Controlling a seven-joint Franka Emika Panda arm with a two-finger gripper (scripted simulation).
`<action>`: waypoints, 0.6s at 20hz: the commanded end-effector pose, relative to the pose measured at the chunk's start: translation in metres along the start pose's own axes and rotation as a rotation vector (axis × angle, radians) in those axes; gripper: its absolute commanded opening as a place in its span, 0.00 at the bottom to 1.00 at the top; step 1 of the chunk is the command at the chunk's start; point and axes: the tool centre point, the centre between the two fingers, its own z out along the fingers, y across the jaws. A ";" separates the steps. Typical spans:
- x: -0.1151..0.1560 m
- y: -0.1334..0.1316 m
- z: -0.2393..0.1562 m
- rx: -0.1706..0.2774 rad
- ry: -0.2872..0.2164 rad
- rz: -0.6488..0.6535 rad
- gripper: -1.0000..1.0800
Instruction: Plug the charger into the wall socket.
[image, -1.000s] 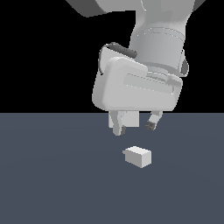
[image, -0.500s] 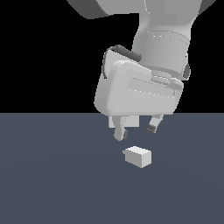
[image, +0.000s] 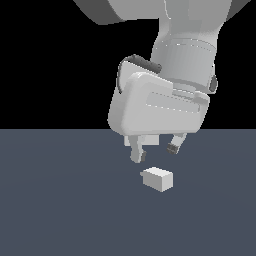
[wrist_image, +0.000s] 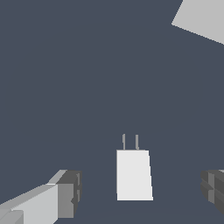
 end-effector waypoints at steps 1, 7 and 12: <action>-0.002 0.000 0.005 0.001 0.000 0.000 0.96; -0.009 -0.001 0.030 0.000 -0.002 0.000 0.96; -0.013 -0.001 0.043 0.000 -0.002 0.000 0.96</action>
